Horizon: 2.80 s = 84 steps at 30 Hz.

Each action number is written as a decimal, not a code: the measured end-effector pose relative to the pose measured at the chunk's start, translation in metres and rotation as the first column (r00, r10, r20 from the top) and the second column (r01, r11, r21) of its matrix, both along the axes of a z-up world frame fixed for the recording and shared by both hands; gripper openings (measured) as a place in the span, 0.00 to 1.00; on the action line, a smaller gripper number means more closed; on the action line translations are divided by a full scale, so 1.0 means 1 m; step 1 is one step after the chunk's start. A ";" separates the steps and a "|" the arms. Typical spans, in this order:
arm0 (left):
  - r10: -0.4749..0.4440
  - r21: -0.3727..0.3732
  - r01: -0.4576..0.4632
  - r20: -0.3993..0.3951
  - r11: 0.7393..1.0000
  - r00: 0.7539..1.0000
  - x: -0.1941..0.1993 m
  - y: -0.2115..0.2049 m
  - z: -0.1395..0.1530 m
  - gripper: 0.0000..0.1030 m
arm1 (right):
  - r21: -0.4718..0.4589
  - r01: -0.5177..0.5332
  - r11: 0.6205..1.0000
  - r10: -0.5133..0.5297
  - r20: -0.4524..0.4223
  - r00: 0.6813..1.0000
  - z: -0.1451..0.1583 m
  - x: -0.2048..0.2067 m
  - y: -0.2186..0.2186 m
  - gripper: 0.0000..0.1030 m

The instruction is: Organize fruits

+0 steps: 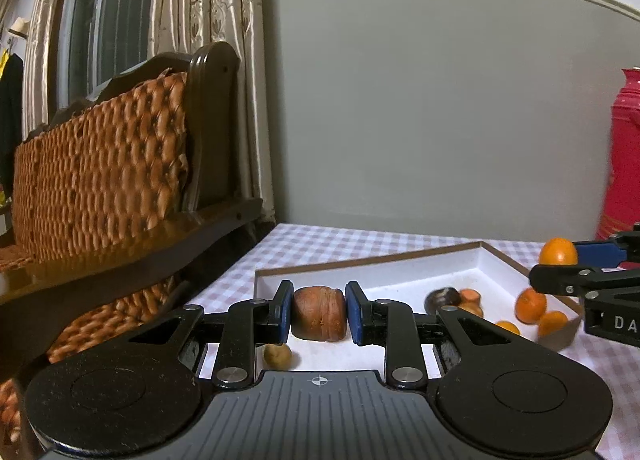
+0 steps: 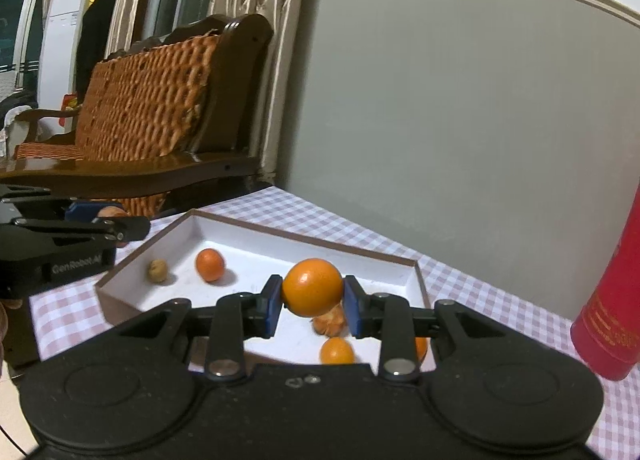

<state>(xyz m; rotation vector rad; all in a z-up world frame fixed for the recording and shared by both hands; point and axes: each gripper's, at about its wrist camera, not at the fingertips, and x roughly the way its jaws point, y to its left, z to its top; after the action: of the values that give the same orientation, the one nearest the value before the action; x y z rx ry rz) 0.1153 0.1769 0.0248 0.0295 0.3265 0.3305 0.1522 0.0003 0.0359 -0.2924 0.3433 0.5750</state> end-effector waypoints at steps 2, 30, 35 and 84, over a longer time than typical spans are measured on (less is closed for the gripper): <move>0.005 0.003 -0.005 0.000 1.000 1.000 0.007 0.004 0.001 0.27 | 0.000 0.006 1.000 -0.006 0.006 1.000 0.000 0.009 -0.001 0.23; 0.078 0.011 -0.078 -0.017 0.997 0.997 0.068 0.031 -0.025 1.00 | 0.032 0.116 0.993 -0.113 -0.085 0.990 -0.038 0.114 -0.011 0.94; 0.080 0.019 -0.079 -0.025 0.997 0.997 0.067 0.030 -0.025 1.00 | 0.030 0.107 0.994 -0.104 -0.091 0.990 -0.038 0.109 -0.011 0.94; -0.028 0.040 0.027 0.017 0.999 0.999 -0.125 -0.091 0.011 1.00 | 0.073 0.146 0.987 -0.147 0.004 0.989 0.019 -0.098 -0.124 0.94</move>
<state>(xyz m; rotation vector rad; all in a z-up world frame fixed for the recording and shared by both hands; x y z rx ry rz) -0.0096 0.0857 0.0362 0.0699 0.3015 0.3096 0.0545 -0.1238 0.0552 -0.1976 0.3311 0.4405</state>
